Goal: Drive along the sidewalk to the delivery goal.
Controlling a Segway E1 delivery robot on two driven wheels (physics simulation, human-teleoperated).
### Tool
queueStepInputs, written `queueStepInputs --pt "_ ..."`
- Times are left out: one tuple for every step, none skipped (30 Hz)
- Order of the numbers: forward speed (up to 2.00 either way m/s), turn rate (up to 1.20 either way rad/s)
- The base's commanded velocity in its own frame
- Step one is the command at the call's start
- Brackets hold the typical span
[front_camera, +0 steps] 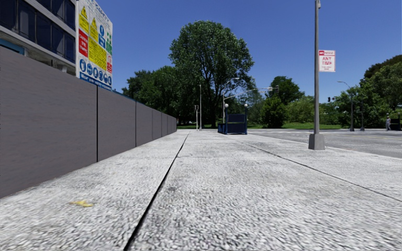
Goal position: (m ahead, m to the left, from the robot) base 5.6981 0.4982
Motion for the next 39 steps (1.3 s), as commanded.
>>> queueStepInputs --pt "2.00 0.16" --pt "2.00 0.16" --pt "2.00 0.16" --pt "2.00 0.05" --pt "2.00 0.00" --pt "2.00 0.00" --pt "2.00 0.00" --pt "2.00 0.00" --pt "2.00 0.00" --pt "2.00 0.00" --pt "2.00 0.00" --pt "2.00 0.00" --pt "2.00 0.00" --pt "2.00 0.00" --pt "2.00 0.00" --pt "2.00 0.00" --pt "2.00 0.00" --pt "2.00 0.04" --pt "2.00 0.10" --pt "2.00 0.16" --pt "2.00 0.18" --pt "2.00 0.17" --pt "2.00 0.17" --pt "2.00 0.01" --pt "2.00 0.00" --pt "2.00 0.00" --pt "2.00 0.00" --pt "2.00 0.00" --pt "2.00 0.00" --pt "2.00 0.00" --pt "2.00 0.00" --pt "2.00 0.00" --pt "2.00 0.00" --pt "2.00 0.08" --pt "2.00 0.19" --pt "2.00 0.21" --pt "2.00 0.22" --pt "2.00 0.22" --pt "2.00 0.22"
